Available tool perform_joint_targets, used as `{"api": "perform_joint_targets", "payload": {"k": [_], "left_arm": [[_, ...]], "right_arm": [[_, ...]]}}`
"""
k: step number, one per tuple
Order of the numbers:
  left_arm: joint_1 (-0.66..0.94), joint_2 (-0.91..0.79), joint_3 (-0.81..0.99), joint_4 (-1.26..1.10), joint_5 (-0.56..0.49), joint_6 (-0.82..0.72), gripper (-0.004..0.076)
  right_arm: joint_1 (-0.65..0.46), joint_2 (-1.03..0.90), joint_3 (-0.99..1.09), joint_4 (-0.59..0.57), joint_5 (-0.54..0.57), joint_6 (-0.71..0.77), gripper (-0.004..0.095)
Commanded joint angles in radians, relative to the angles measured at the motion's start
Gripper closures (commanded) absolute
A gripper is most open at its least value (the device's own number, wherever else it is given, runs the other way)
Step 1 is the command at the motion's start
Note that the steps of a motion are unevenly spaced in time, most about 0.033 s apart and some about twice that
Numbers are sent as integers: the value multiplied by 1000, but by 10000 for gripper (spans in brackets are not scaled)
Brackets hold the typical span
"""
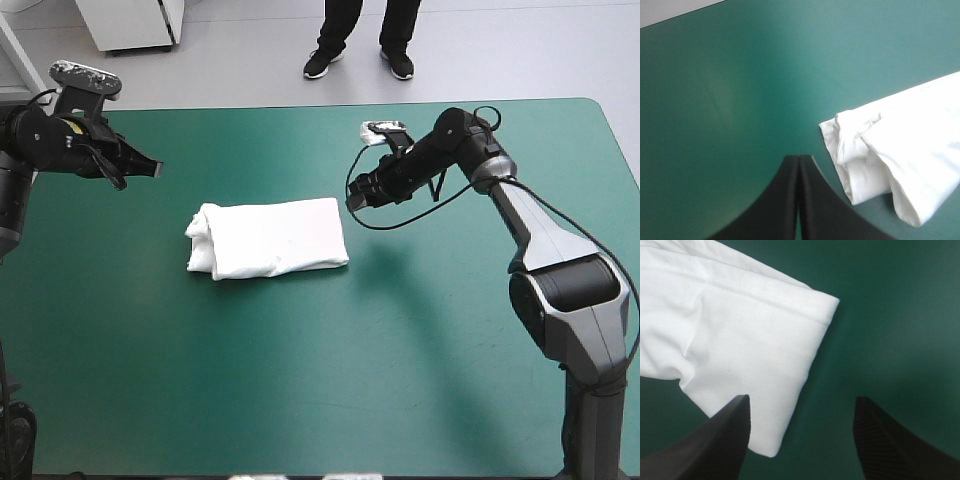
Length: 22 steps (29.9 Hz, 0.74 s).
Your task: Fold the cloth
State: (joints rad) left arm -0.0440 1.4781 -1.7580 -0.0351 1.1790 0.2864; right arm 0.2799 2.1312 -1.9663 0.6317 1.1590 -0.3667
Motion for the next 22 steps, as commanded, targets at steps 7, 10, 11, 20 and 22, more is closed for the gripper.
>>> {"api": "perform_joint_targets", "payload": {"k": [7, 10, 11, 20, 22], "left_arm": [[-2, -42, -22, 5, -58, -19, 733], [-2, -42, -22, 5, -58, -14, 733], [-2, -42, -22, 5, -58, -14, 733], [-2, -44, -6, 5, -60, -14, 733], [-2, -48, -6, 7, -60, -14, 733]], "right_arm": [[39, 55, -20, 133, -15, -37, 331], [52, 68, -20, 155, -20, -44, 331], [58, 70, -20, 155, -23, -44, 331], [107, 119, -20, 153, -35, -32, 397], [107, 135, -20, 150, -37, -32, 493]]}}
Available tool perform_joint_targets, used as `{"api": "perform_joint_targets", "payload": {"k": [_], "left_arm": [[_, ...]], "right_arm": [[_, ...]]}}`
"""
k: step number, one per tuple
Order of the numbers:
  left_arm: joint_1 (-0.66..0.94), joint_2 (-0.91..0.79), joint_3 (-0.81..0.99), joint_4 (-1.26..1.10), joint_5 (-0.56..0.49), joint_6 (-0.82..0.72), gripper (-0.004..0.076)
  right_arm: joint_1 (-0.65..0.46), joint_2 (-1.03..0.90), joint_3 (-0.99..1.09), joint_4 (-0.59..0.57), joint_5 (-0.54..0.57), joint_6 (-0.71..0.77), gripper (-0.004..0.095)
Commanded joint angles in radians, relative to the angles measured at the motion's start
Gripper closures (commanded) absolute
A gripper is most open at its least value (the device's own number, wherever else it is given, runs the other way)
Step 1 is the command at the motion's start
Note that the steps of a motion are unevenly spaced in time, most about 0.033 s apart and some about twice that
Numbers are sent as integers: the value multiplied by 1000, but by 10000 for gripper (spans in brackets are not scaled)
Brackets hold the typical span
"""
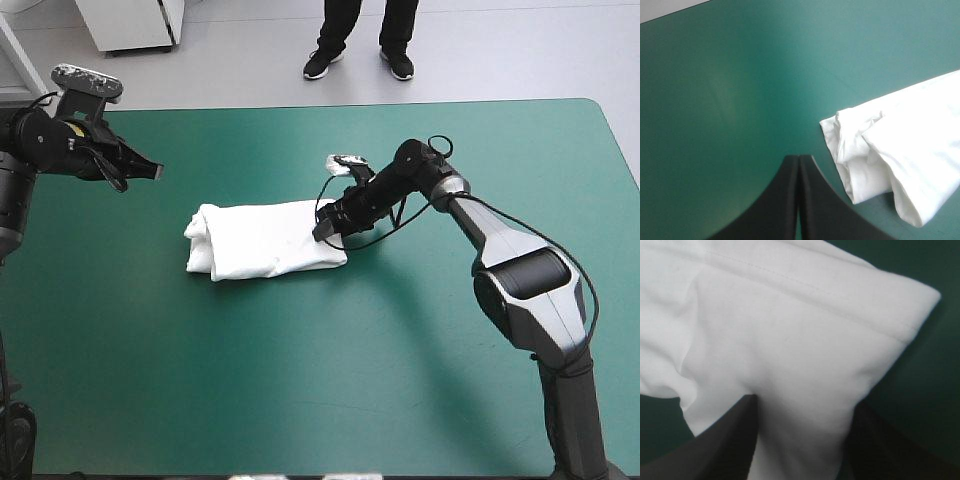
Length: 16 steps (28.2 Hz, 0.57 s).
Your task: Fold the cloth
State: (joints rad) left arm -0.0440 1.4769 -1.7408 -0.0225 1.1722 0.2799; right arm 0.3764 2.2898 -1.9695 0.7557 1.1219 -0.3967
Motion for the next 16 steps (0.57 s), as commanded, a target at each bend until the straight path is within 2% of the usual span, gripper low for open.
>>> {"api": "perform_joint_targets", "payload": {"k": [1, 5, 6, 12, 16], "left_arm": [[-2, -49, -24, -6, -54, -8, 733], [-2, -58, -24, -8, -52, -8, 733], [-2, -58, -24, -8, -52, -8, 733], [-2, -60, -24, -8, -45, -11, 733], [-2, -60, -24, -15, -45, -11, 733]], "right_arm": [[11, -16, -17, 24, 0, -2, 566], [9, -14, -18, -14, -10, -23, 892], [9, -16, -21, -26, -15, -23, 921], [-11, -16, -75, -141, 7, -9, 921], [-76, -29, -88, -249, 66, 30, 921]]}}
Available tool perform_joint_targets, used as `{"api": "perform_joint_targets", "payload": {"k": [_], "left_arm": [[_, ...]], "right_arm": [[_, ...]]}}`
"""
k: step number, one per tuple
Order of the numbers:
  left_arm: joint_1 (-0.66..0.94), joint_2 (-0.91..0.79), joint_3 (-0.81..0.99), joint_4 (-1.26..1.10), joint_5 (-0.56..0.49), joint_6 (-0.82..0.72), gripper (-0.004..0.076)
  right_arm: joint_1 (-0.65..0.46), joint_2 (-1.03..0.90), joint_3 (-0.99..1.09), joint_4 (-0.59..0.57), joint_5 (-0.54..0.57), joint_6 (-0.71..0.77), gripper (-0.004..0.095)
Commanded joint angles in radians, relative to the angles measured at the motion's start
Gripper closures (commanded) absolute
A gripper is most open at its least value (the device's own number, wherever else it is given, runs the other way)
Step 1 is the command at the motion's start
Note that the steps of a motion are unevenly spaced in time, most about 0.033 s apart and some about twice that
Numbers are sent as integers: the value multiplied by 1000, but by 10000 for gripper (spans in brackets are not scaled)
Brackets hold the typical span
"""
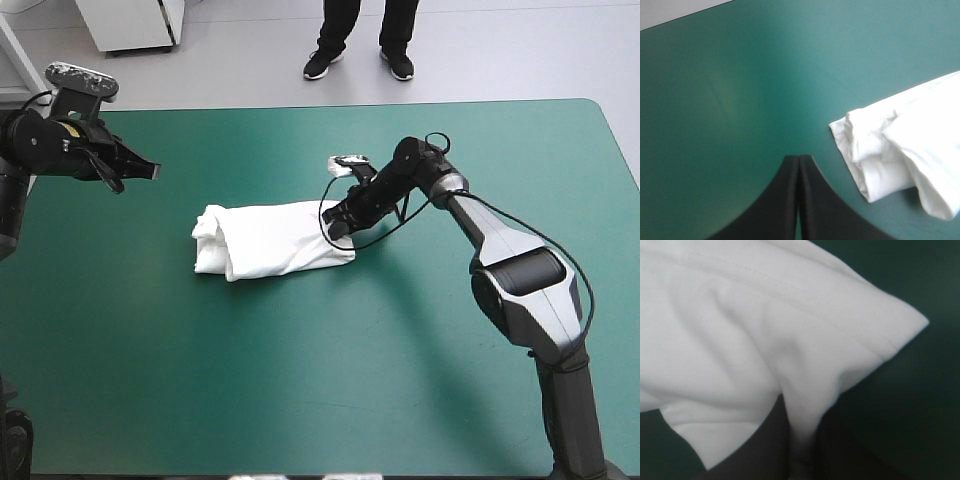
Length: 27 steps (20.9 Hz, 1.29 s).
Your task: Fold the cloth
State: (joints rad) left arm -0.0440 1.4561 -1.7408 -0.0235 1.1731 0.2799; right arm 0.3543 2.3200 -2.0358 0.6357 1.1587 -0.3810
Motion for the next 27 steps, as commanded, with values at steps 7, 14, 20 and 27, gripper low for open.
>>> {"api": "perform_joint_targets", "payload": {"k": [7, 14, 20, 27], "left_arm": [[-2, -47, -24, -23, -52, -11, 733], [-2, -47, -24, -53, -73, -9, 733], [-2, -47, -24, -53, -75, -2, 733], [-2, -47, -24, -53, -75, -4, 733]], "right_arm": [[-303, -185, 22, -307, 83, 41, 921], [-645, -324, 207, -352, 60, 41, 921], [-798, -414, 337, -353, 40, 0, 921], [-852, -471, 476, -356, 10, -37, 921]]}}
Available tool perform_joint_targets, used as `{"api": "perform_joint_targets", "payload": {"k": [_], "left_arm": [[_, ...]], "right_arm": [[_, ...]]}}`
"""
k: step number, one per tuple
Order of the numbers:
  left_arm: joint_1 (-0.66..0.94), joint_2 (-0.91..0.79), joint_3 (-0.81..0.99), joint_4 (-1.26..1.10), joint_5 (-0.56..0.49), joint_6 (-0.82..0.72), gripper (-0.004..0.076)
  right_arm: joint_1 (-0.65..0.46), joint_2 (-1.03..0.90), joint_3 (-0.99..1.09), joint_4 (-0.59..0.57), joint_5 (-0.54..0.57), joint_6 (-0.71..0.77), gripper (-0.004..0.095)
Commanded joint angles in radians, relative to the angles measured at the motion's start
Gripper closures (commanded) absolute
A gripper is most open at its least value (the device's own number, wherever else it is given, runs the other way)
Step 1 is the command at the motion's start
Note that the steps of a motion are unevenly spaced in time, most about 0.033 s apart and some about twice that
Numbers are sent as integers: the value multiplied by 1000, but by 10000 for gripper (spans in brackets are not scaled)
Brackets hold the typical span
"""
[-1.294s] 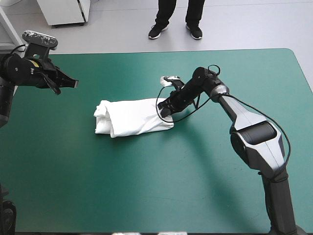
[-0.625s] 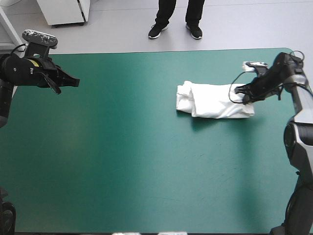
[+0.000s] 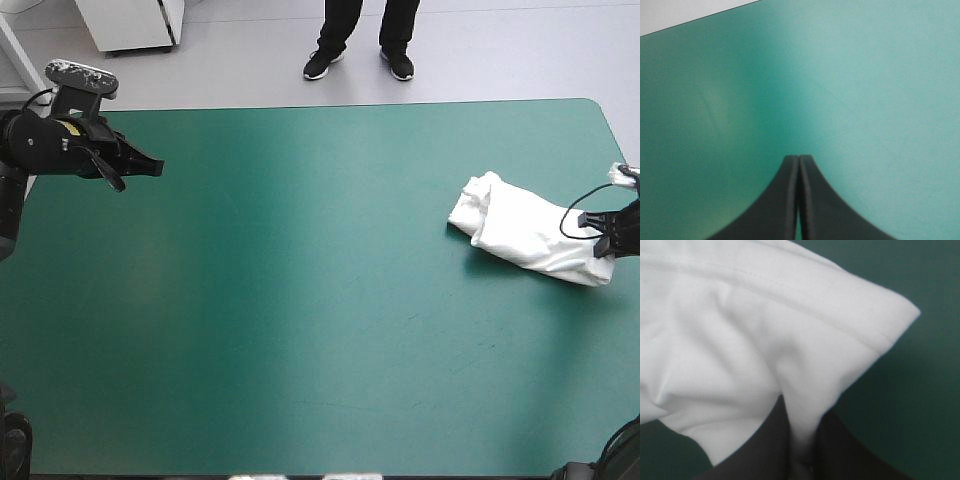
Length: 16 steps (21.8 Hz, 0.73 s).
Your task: Fold the cloth
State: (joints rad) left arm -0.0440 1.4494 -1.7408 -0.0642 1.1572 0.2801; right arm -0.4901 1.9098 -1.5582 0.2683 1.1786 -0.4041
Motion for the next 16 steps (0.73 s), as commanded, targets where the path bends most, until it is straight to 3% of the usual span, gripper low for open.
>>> {"api": "perform_joint_targets", "payload": {"k": [1, 4, 6, 12, 16], "left_arm": [[-2, -40, -24, -12, -59, -4, 733], [-2, -40, -24, -15, -55, -4, 733], [-2, -41, -24, -15, -47, -4, 733], [-2, -42, -24, -19, -47, -4, 733], [-2, -45, -24, -17, -47, -4, 733]], "right_arm": [[-8, -61, 1, 12, -10, -14, 921], [-8, -63, 1, 26, -11, -14, 915], [-8, -67, 1, 37, -4, -14, 859], [-12, -112, 1, 31, 6, -14, 514], [-12, -184, 1, 31, 3, -14, 392]]}}
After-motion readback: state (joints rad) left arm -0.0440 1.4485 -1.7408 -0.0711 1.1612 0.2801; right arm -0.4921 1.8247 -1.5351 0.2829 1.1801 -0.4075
